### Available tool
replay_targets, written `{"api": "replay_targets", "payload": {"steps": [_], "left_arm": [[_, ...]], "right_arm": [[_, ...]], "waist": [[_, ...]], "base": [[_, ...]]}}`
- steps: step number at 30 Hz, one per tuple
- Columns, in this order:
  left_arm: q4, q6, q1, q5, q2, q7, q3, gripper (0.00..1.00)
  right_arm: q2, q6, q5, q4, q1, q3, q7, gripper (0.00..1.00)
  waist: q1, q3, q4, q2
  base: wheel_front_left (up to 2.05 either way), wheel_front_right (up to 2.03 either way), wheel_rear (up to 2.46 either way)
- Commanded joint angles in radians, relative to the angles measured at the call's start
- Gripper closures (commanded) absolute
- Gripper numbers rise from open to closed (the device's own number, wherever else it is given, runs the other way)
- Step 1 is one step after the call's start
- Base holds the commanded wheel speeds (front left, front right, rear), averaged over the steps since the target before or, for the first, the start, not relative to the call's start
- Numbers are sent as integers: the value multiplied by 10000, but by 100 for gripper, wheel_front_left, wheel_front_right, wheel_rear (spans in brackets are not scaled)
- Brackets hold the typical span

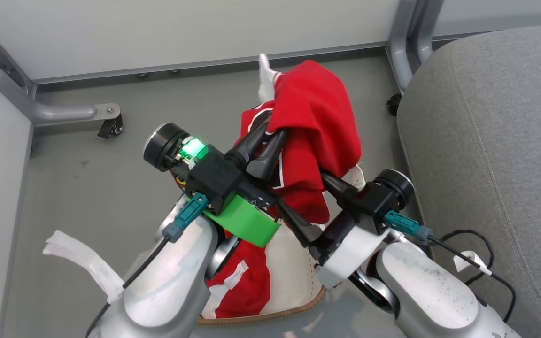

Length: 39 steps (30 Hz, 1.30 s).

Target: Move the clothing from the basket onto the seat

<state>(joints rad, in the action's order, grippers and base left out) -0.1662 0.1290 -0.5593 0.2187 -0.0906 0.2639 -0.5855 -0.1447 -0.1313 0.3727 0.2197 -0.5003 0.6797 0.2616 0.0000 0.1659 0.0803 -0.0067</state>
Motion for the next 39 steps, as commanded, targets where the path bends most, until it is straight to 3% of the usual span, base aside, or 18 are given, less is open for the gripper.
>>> {"api": "replay_targets", "payload": {"steps": [1,5,7,8,26,27,28,29,39], "left_arm": [[64,24,-153,26,34,9,-36,100],[140,24,-197,57,133,9,-144,100],[148,24,-199,71,160,9,-171,100],[148,24,-201,67,176,9,-175,100],[-64,24,20,23,185,9,31,100],[-73,24,31,7,185,9,53,67],[-79,24,47,-35,186,9,84,7],[-84,24,65,-57,189,9,100,0],[-151,24,269,-150,218,8,119,0]], "right_arm": [[76,10,82,77,-140,18,40,0],[315,10,25,333,-219,-8,40,0],[433,10,-32,452,-173,-84,40,81],[486,10,-65,497,-119,-129,40,100],[658,10,-228,454,399,-404,40,100],[656,10,-228,449,394,-417,40,100],[655,10,-230,439,390,-440,40,100],[654,10,-230,431,390,-462,40,100],[679,10,-277,372,472,-641,40,100]], "waist": [[0,28,45,67],[0,75,97,67],[0,89,118,67],[0,94,124,67],[0,44,-38,67],[0,42,-38,67],[0,37,-38,67],[0,31,-38,67],[0,-132,-69,67]], "base": [[0,0,0],[0,0,0],[0,0,0],[0,0,0],[0,0,0],[0,0,0],[0,0,0],[0,0,0],[0,0,0]]}}
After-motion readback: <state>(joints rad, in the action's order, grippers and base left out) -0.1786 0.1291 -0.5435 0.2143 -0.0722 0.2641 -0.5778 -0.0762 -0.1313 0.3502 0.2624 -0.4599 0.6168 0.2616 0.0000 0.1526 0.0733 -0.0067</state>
